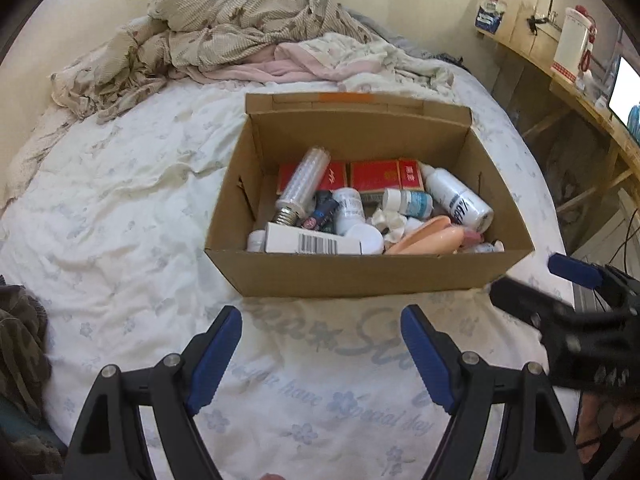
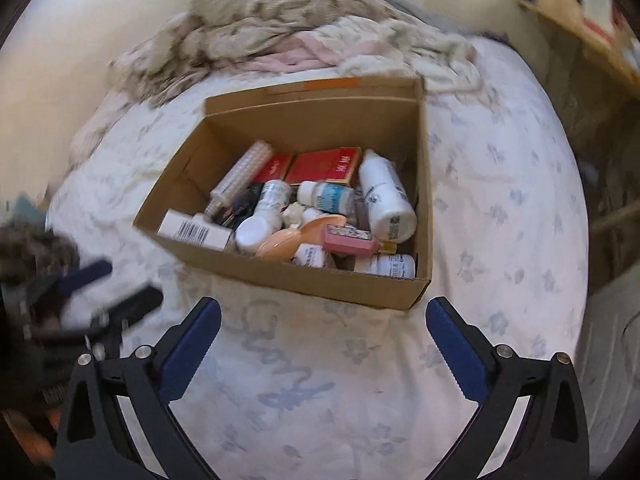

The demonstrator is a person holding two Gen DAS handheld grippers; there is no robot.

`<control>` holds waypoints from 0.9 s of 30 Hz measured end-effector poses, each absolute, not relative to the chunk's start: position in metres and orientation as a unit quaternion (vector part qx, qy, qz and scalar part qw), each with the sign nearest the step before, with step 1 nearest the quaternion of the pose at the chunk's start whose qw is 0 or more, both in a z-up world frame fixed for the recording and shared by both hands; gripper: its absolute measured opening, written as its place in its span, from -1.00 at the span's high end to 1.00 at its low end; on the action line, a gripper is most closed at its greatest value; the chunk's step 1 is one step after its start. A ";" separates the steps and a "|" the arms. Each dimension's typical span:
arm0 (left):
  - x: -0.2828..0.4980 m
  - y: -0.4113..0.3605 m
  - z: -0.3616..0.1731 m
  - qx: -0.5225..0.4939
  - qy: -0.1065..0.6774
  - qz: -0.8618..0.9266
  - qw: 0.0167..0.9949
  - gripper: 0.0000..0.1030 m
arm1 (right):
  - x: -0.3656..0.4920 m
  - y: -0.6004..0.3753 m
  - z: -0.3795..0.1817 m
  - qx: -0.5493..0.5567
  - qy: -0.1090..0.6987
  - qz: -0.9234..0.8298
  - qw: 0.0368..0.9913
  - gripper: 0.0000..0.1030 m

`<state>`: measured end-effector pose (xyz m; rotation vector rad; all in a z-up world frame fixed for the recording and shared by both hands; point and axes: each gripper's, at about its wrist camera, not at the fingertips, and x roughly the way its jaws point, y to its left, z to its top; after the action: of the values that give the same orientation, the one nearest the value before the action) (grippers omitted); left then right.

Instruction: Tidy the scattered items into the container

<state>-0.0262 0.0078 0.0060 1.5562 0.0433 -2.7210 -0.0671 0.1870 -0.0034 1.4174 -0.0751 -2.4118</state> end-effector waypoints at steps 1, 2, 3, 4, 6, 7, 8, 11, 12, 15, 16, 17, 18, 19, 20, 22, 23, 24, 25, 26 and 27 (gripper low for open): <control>-0.027 0.006 0.005 0.498 0.016 -0.867 0.002 -0.59 | -0.069 0.184 -0.004 0.502 -0.029 -0.847 0.173 -1.00; -0.027 0.005 0.004 0.499 0.016 -0.866 0.005 -0.59 | -0.071 0.181 -0.005 0.505 -0.029 -0.845 0.176 -1.00; -0.027 0.005 0.004 0.496 0.009 -0.868 0.012 -0.59 | -0.072 0.177 -0.005 0.504 -0.025 -0.845 0.179 -1.00; -0.027 0.007 0.004 0.492 0.000 -0.870 0.018 -0.59 | -0.072 0.175 -0.004 0.501 -0.020 -0.846 0.180 -1.00; -0.026 0.012 0.005 0.489 -0.015 -0.872 0.019 -0.59 | -0.070 0.170 -0.001 0.496 -0.007 -0.849 0.181 -1.00; -0.025 0.014 0.006 0.488 -0.018 -0.872 0.016 -0.59 | -0.068 0.169 -0.001 0.494 -0.002 -0.851 0.180 -1.00; -0.024 0.017 0.006 0.488 -0.020 -0.873 0.013 -0.59 | -0.067 0.169 0.000 0.492 0.003 -0.852 0.178 -1.00; -0.021 0.024 0.008 0.481 -0.034 -0.876 0.010 -0.59 | -0.068 0.171 0.000 0.485 0.024 -0.860 0.155 -1.00; -0.021 0.025 0.009 0.479 -0.035 -0.877 0.010 -0.59 | -0.070 0.173 -0.001 0.486 0.025 -0.861 0.151 -1.00; -0.023 0.023 0.010 0.478 -0.031 -0.878 0.013 -0.59 | -0.072 0.179 -0.002 0.492 0.010 -0.857 0.150 -1.00; -0.023 0.021 0.010 0.480 -0.028 -0.877 0.017 -0.59 | -0.072 0.179 -0.002 0.494 0.006 -0.856 0.151 -1.00; -0.024 0.018 0.009 0.482 -0.024 -0.876 0.021 -0.59 | -0.072 0.179 -0.001 0.494 0.004 -0.856 0.153 -1.00; -0.025 0.016 0.008 0.484 -0.020 -0.874 0.024 -0.59 | -0.072 0.178 -0.001 0.493 0.004 -0.857 0.154 -1.00; -0.026 0.012 0.007 0.487 -0.014 -0.873 0.027 -0.59 | -0.072 0.177 0.000 0.491 0.006 -0.857 0.154 -1.00; -0.027 0.009 0.007 0.489 -0.007 -0.872 0.030 -0.59 | -0.071 0.176 0.001 0.489 0.009 -0.858 0.156 -1.00; -0.028 0.005 0.006 0.491 0.002 -0.871 0.030 -0.59 | -0.070 0.173 0.000 0.489 0.014 -0.857 0.159 -1.00; -0.028 0.005 0.006 0.490 0.003 -0.871 0.031 -0.59 | -0.069 0.171 0.000 0.490 0.016 -0.857 0.162 -1.00; -0.027 0.005 0.007 0.488 0.000 -0.872 0.034 -0.59 | -0.068 0.169 -0.001 0.490 0.019 -0.856 0.164 -0.99; -0.027 0.006 0.007 0.486 -0.005 -0.873 0.037 -0.59 | -0.067 0.168 -0.002 0.491 0.021 -0.855 0.165 -0.99; -0.026 0.006 0.008 0.484 -0.007 -0.874 0.038 -0.59 | -0.066 0.167 -0.002 0.490 0.021 -0.856 0.164 -1.00; -0.026 0.006 0.008 0.483 -0.006 -0.875 0.037 -0.59 | -0.066 0.168 -0.002 0.490 0.019 -0.856 0.164 -1.00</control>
<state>-0.0257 0.0056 0.0084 1.4823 -0.0177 -2.6863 -0.0657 0.1678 -0.0016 1.3963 0.0550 -2.4395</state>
